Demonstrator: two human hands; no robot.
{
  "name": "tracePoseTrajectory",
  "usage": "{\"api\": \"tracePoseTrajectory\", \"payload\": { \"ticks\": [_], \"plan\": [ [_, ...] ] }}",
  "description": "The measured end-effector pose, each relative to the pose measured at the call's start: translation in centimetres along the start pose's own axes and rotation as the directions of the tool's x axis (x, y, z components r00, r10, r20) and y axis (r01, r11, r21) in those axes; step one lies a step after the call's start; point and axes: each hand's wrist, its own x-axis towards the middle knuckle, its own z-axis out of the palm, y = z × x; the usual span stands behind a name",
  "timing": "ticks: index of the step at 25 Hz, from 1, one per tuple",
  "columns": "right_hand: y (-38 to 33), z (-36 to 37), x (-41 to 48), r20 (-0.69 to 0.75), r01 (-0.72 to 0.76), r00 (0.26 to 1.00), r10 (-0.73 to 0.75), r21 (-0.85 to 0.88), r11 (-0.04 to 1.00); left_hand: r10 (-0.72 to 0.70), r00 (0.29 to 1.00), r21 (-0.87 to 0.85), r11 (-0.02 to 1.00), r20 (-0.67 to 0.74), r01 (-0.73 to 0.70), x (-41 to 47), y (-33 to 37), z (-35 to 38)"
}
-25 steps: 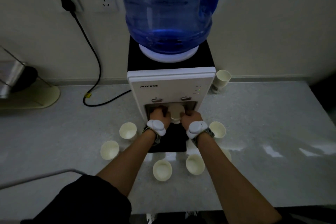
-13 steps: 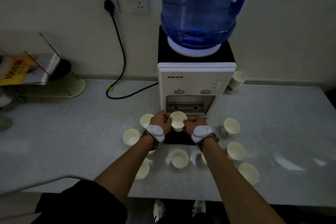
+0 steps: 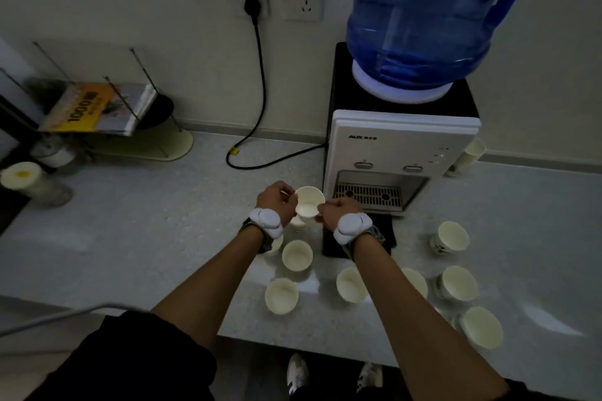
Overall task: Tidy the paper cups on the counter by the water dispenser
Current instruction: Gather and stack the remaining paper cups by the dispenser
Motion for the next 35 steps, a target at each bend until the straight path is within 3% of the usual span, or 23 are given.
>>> {"api": "tracePoseTrajectory", "payload": {
  "ticks": [7,13,18,24,30,35],
  "plan": [
    [-0.9,1.7,4.0,0.065,-0.032,0.997,0.031,0.019,0.999,-0.048,0.999,0.005,0.999,0.022,0.048,3.0,-2.0,-0.5],
    [-0.8,2.5,4.9,0.098,0.025,0.995,0.003,-0.286,0.958,-0.102,0.992,0.091,0.991,0.068,0.096,4.4,-3.5,0.7],
    [-0.1,3.0,5.3,0.023,-0.013,0.999,0.023,-0.369,0.929,-0.122,0.989,0.186,0.977,0.079,0.105,5.0,-4.4,1.7],
    [1.2,4.1,6.2,-0.023,-0.062,0.998,0.058,-0.305,0.95,-0.153,0.985,0.206,0.969,0.075,0.135,5.2,-5.3,2.7],
    [1.9,4.3,6.2,0.051,0.023,0.999,-0.016,-0.152,0.988,-0.127,0.989,0.221,0.969,0.081,0.106,5.4,-5.5,3.3],
    [2.0,3.8,6.1,0.043,0.055,0.998,-0.05,-0.131,0.99,-0.098,0.993,0.201,0.976,0.061,0.084,5.1,-5.3,3.1]
  ]
}}
